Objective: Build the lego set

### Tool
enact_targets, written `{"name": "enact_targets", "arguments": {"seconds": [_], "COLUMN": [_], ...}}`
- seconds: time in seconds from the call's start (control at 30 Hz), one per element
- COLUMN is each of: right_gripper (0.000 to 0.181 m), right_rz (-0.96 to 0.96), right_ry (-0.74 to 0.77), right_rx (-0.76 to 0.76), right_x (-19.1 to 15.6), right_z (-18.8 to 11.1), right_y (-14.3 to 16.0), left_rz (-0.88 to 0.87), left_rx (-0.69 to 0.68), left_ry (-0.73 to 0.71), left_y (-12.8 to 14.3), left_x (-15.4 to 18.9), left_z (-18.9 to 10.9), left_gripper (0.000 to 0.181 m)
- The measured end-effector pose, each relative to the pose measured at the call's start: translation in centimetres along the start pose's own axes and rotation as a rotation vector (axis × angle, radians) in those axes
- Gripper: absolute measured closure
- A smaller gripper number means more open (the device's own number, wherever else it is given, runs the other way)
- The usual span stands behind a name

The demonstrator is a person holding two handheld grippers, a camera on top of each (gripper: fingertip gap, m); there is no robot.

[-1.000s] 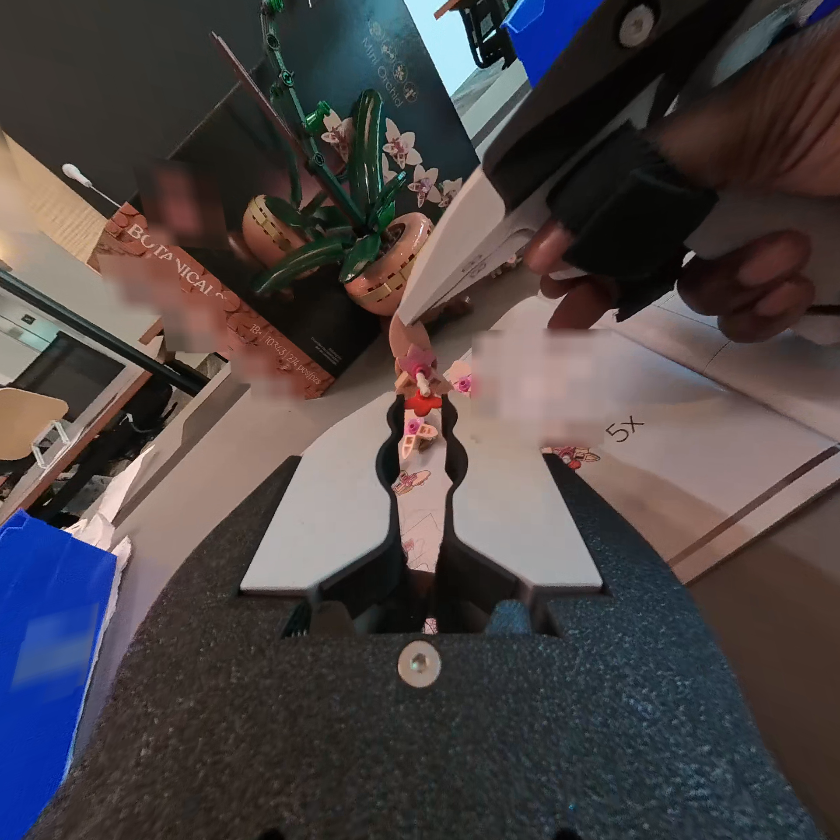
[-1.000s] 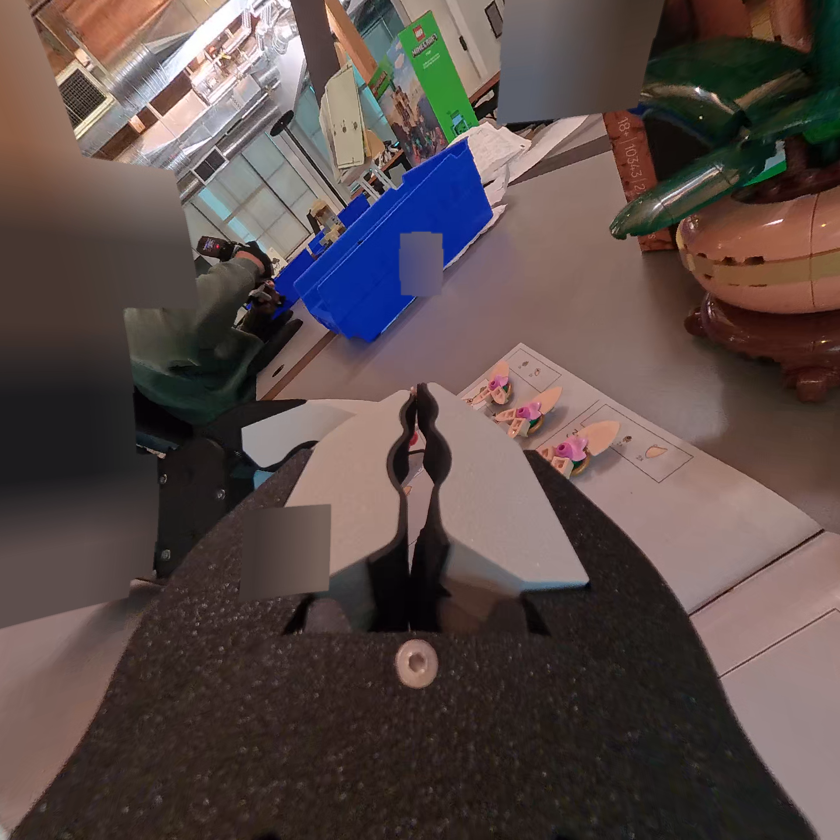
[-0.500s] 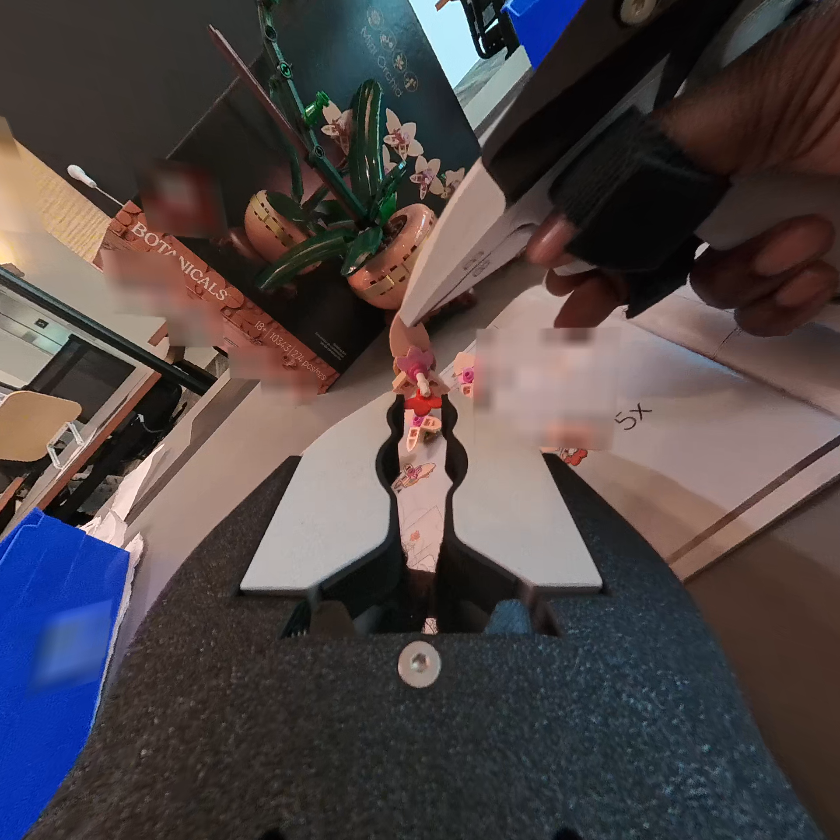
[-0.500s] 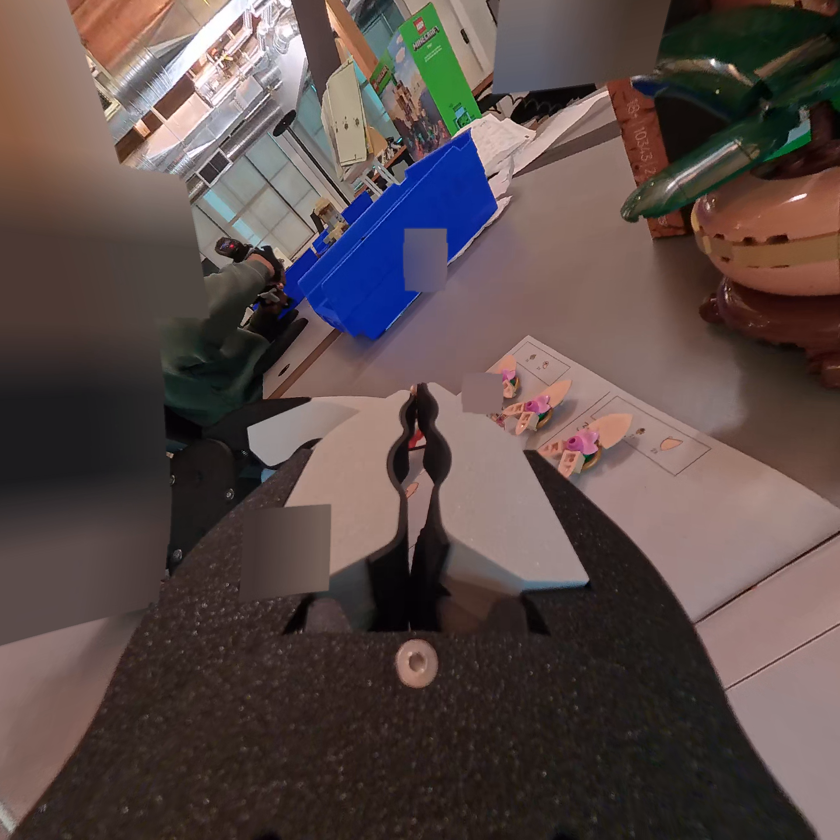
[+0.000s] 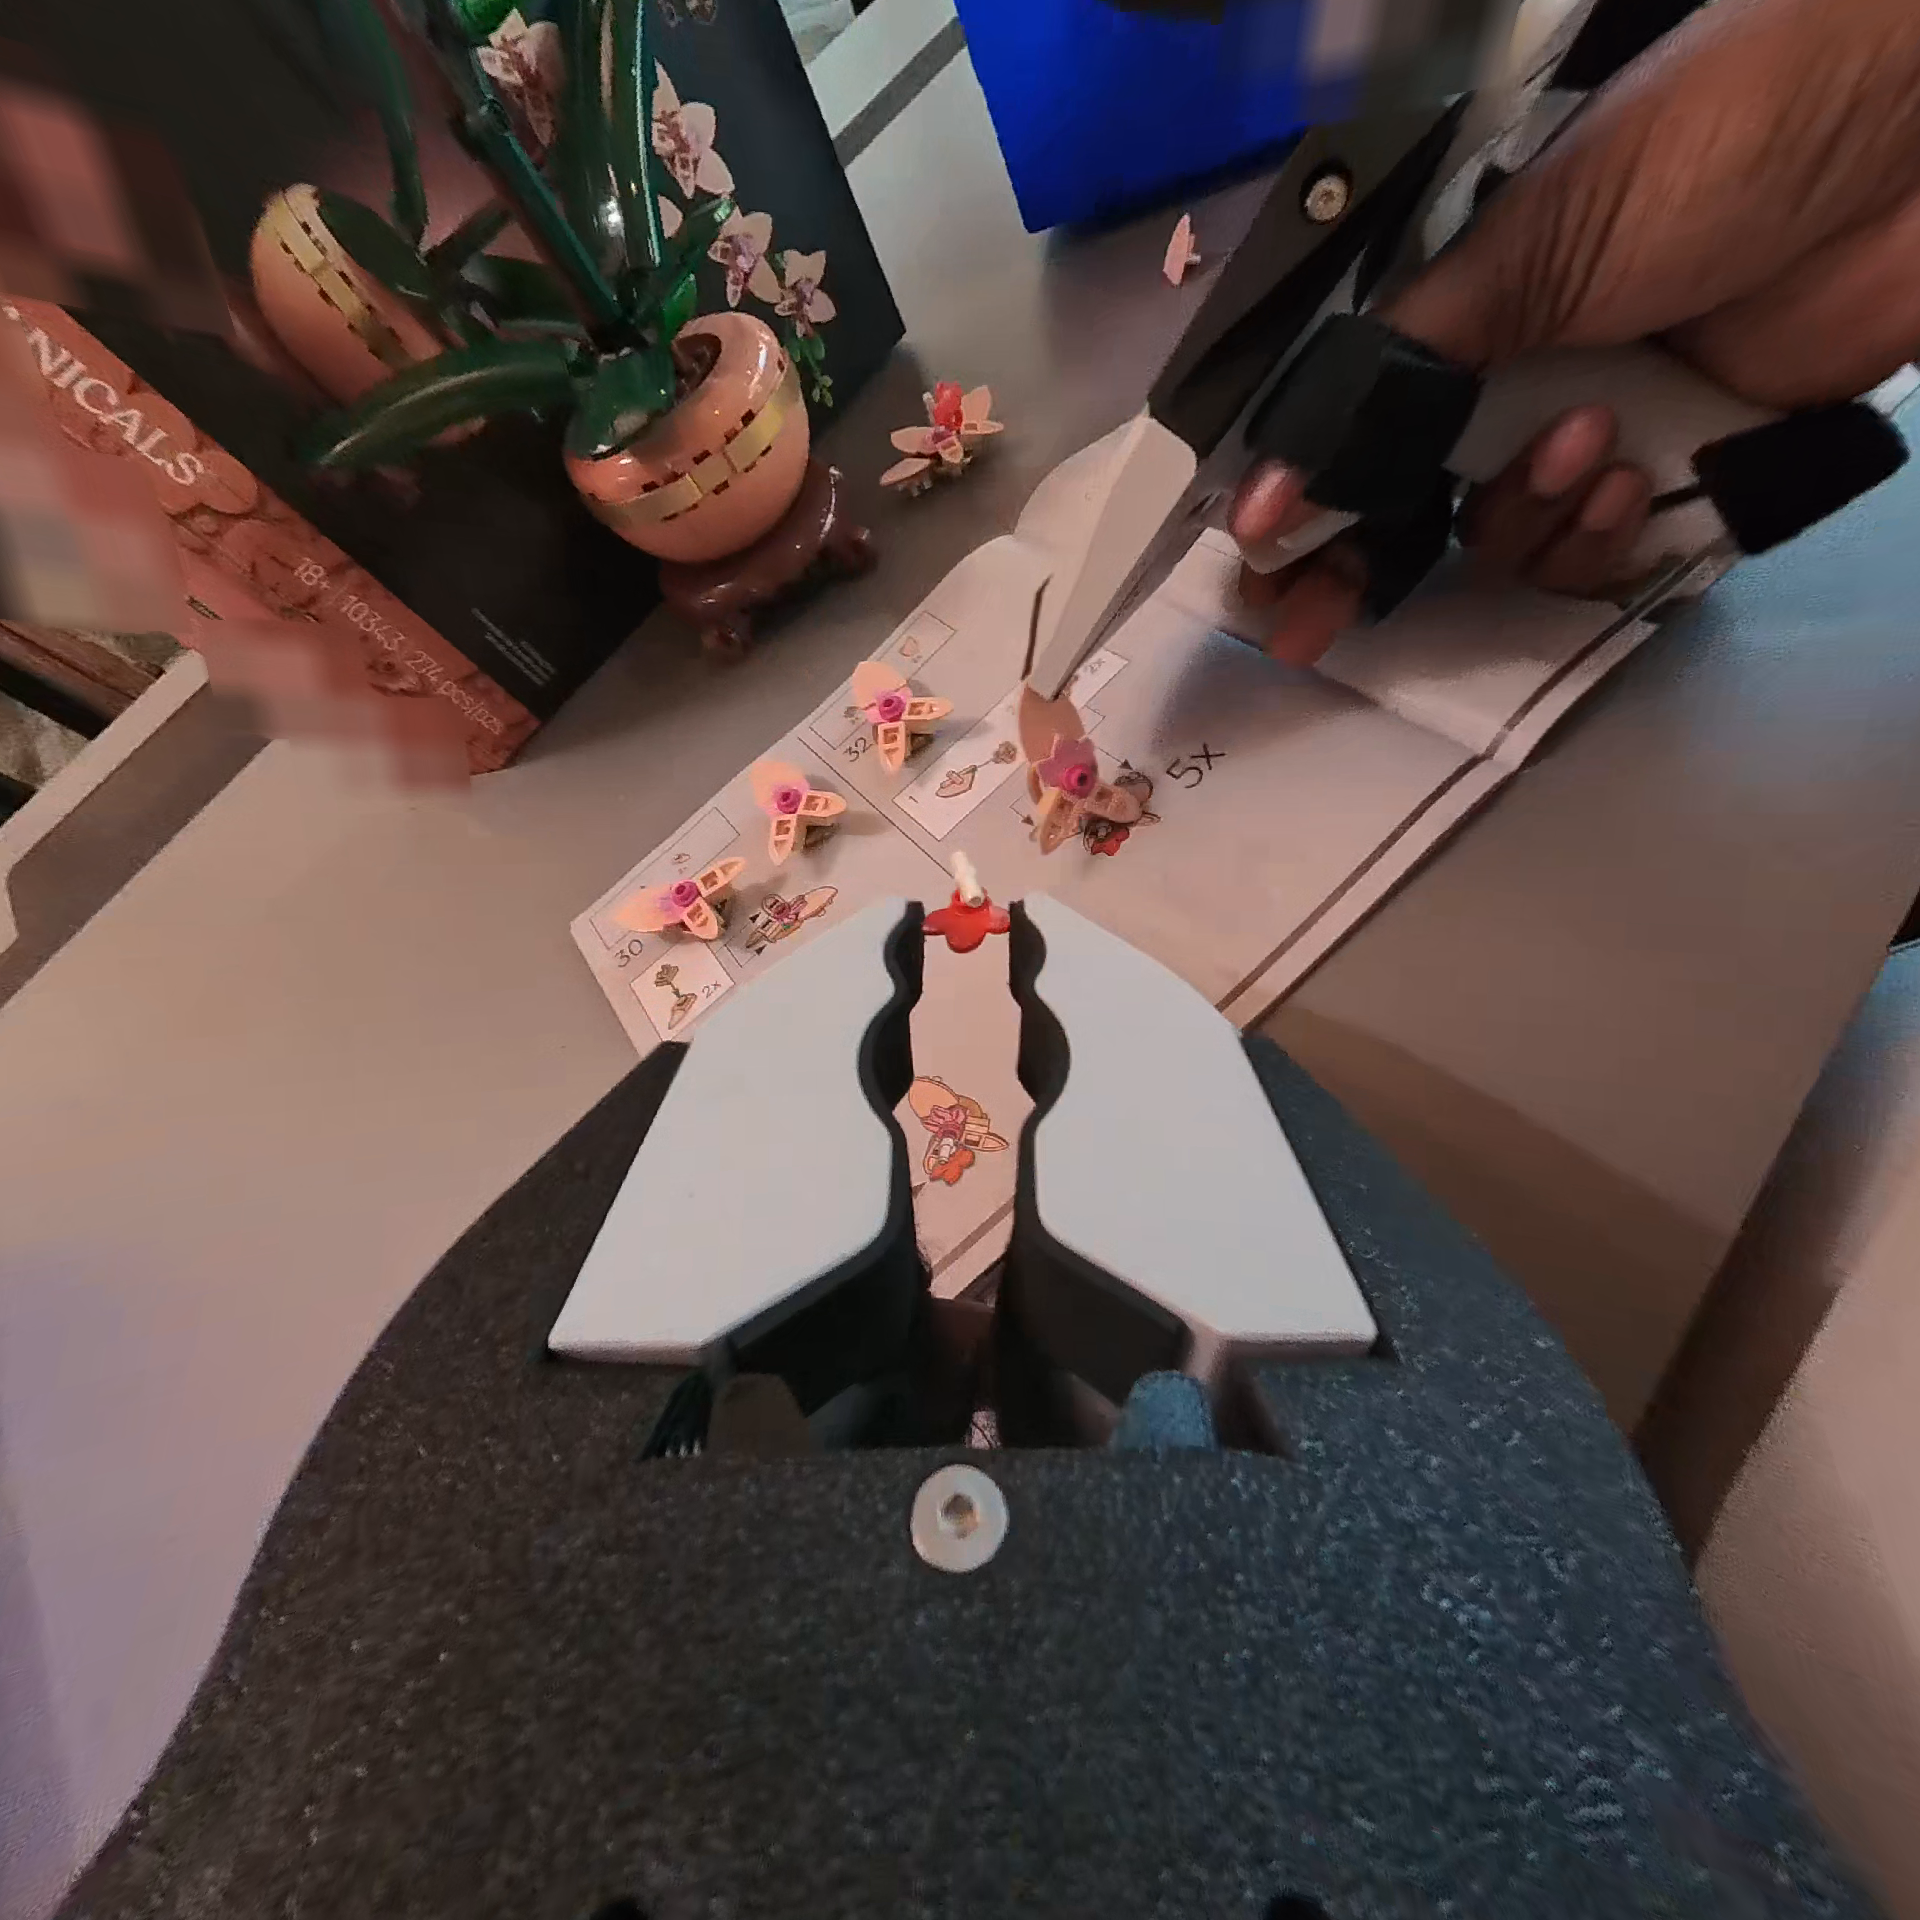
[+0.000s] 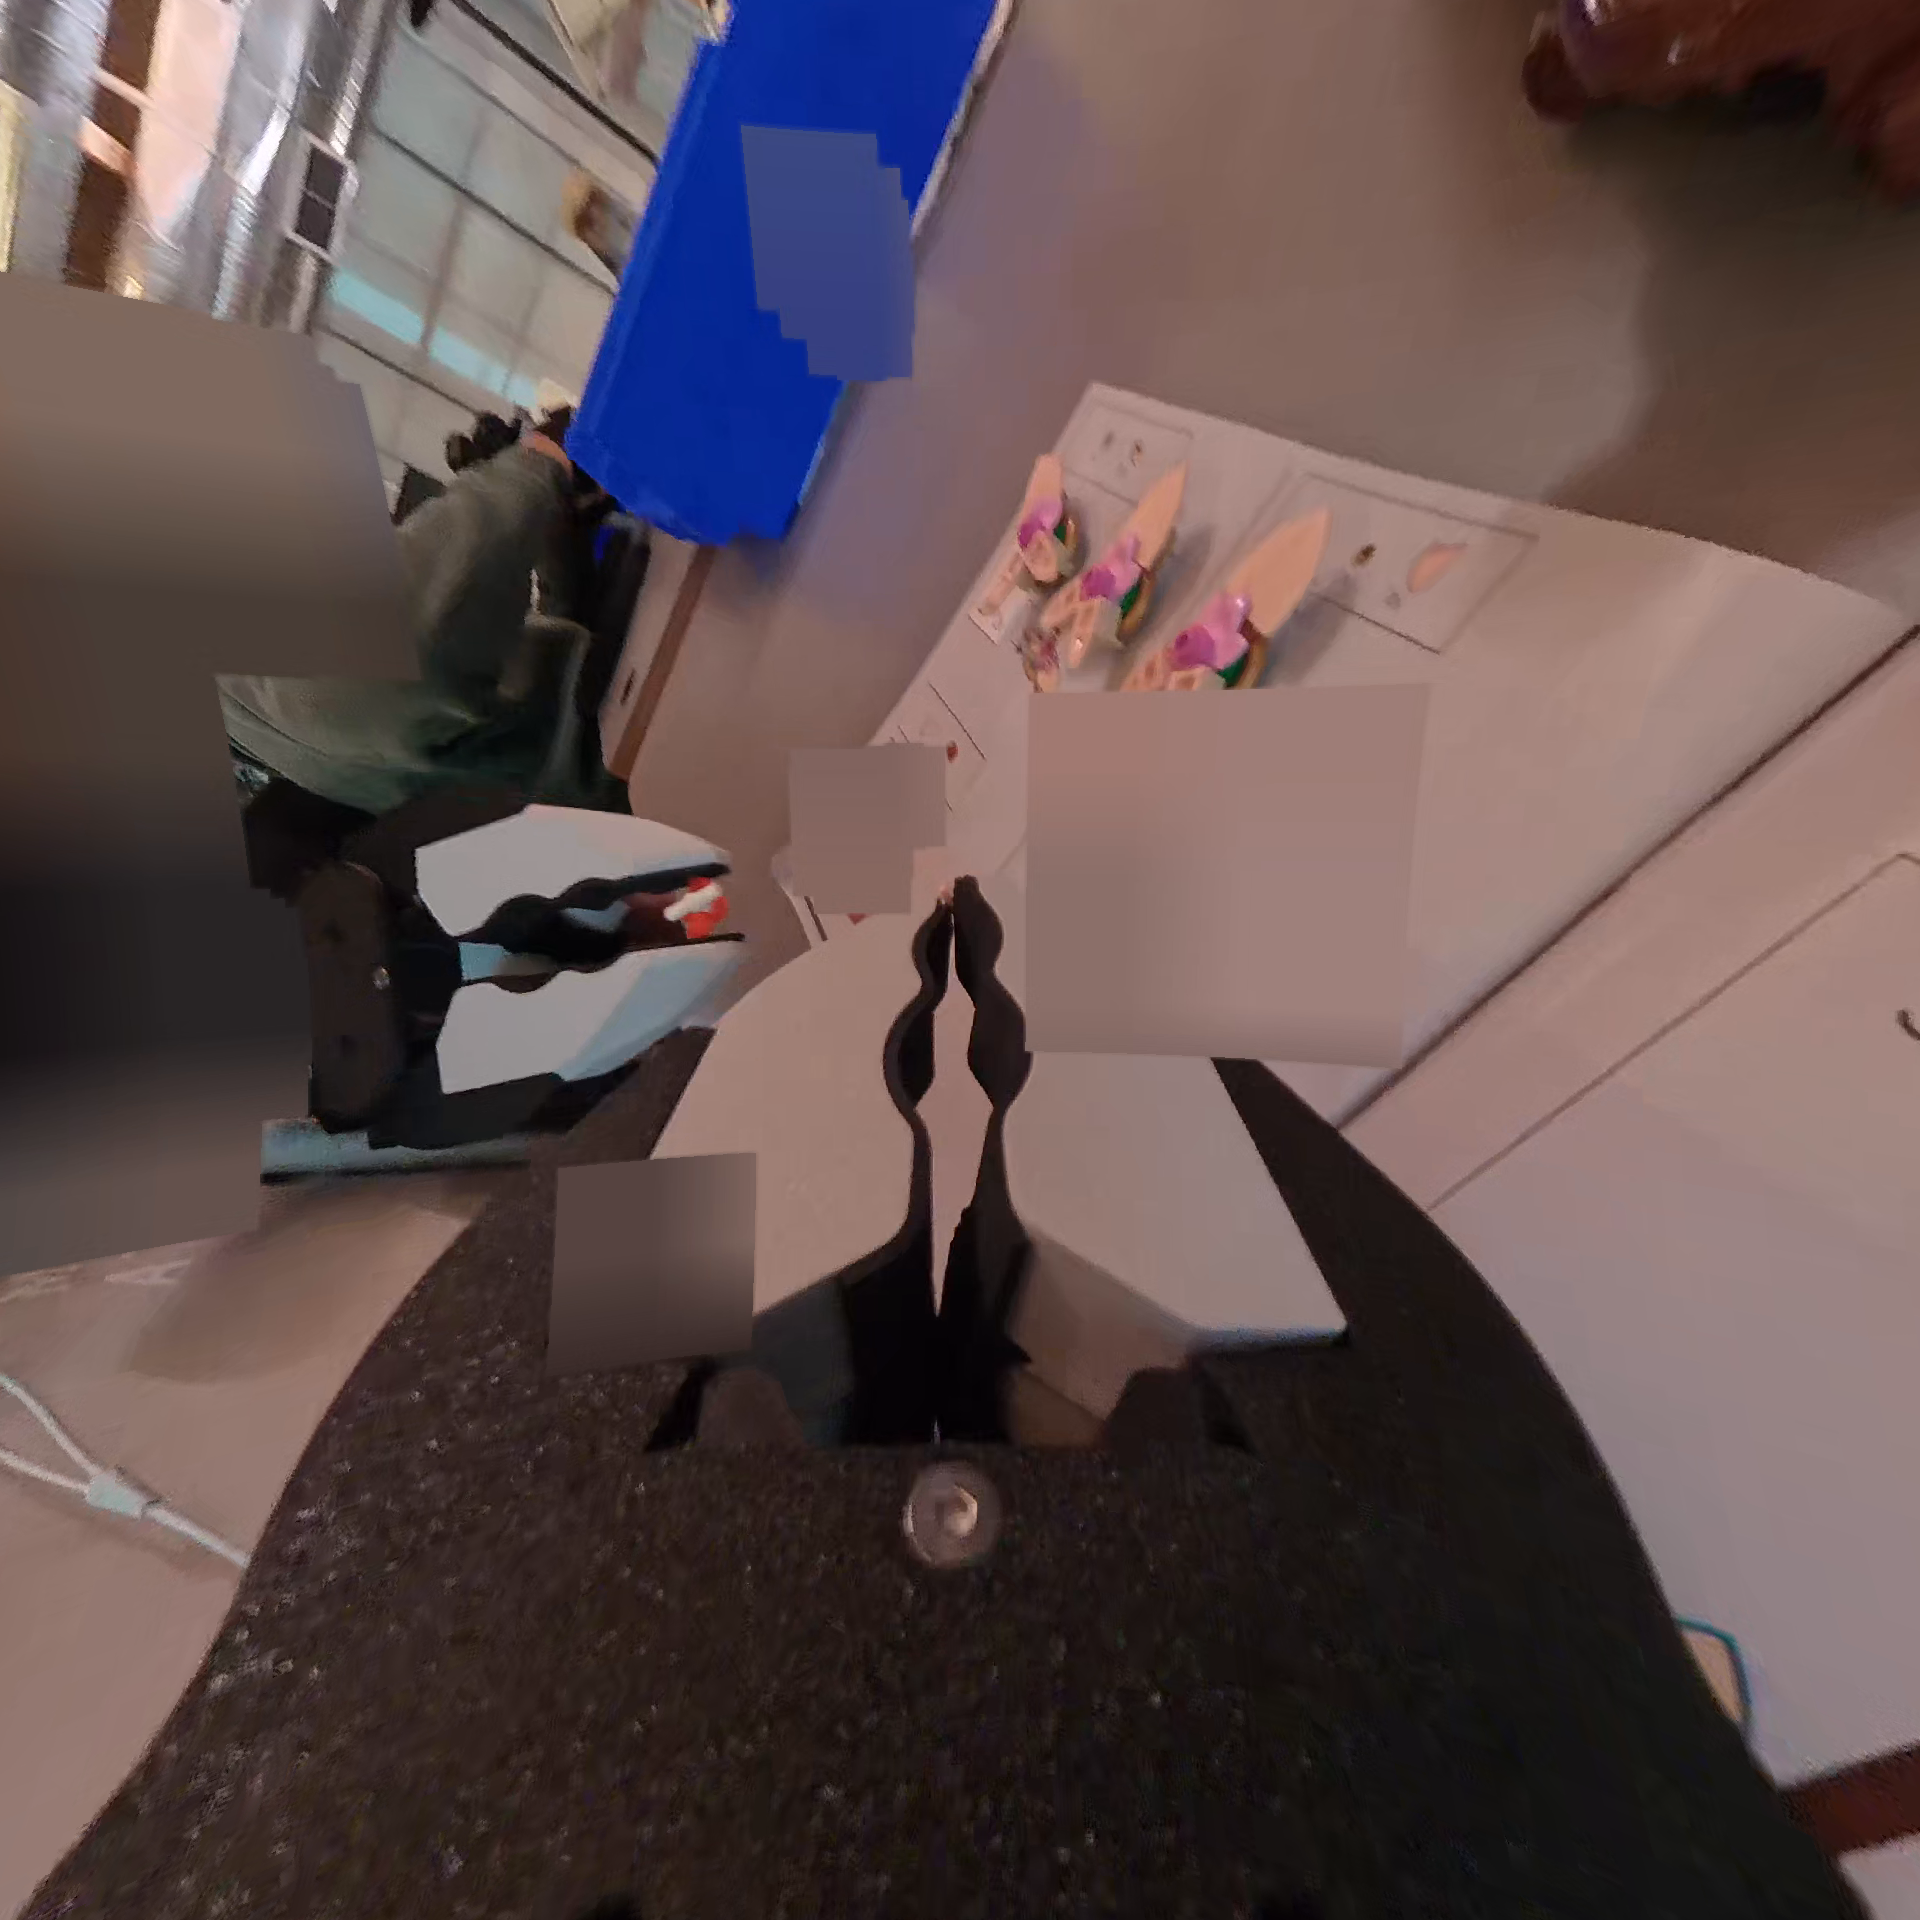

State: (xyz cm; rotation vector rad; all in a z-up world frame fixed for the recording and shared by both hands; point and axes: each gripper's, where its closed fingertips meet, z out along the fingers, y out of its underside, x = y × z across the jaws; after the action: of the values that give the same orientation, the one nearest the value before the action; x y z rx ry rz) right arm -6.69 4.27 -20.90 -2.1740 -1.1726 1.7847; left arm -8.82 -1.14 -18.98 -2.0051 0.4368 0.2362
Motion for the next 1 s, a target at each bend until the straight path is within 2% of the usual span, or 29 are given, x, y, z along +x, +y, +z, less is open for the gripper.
{"name": "enact_targets", "arguments": {"seconds": [0.13, 0.23, 0.4, 0.47, 0.53, 0.6, 0.67, 0.73, 1.0], "right_gripper": [0.179, 0.173, 0.158, 0.156, 0.165, 0.173, 0.175, 0.174, 0.171], "right_rz": [0.001, -0.076, -0.432, -0.629, -0.879, -1.067, -1.127, -1.146, -1.218], "right_ry": [0.040, 0.078, 0.204, 0.195, 0.048, -0.001, -0.026, -0.063, -0.044], "right_rx": [-0.101, -0.145, -0.261, -0.233, -0.170, -0.138, -0.168, -0.263, -0.523], "right_x": [1.1, 1.8, 2.8, 1.4, -2.8, -5.5, -6.8, -7.1, -5.5], "right_z": [-0.1, 0.0, -0.9, -0.9, -0.6, -0.5, -0.3, -0.3, 0.5], "right_y": [0.0, -0.7, -1.0, -1.5, -1.3, -0.9, -0.4, 0.4, 2.4], "left_rz": [-0.017, -0.061, -0.194, -0.292, -0.403, -0.454, -0.382, -0.275, -0.042], "left_rx": [0.000, -0.001, 0.038, 0.091, 0.146, 0.168, 0.136, 0.093, -0.029], "left_ry": [0.033, 0.069, 0.185, 0.270, 0.374, 0.438, 0.427, 0.404, 0.420], "left_y": [0.2, 0.4, 0.1, -0.8, -1.7, -2.3, -1.9, -1.5, -0.8], "left_x": [0.3, 0.3, 0.4, 0.8, 1.2, 1.2, 0.9, 0.9, 2.9], "left_z": [0.6, 1.2, 2.0, 2.1, 1.8, 1.5, 1.5, 1.5, 1.5], "left_gripper": [0.166, 0.166, 0.166, 0.166, 0.166, 0.166, 0.166, 0.166, 0.166]}}
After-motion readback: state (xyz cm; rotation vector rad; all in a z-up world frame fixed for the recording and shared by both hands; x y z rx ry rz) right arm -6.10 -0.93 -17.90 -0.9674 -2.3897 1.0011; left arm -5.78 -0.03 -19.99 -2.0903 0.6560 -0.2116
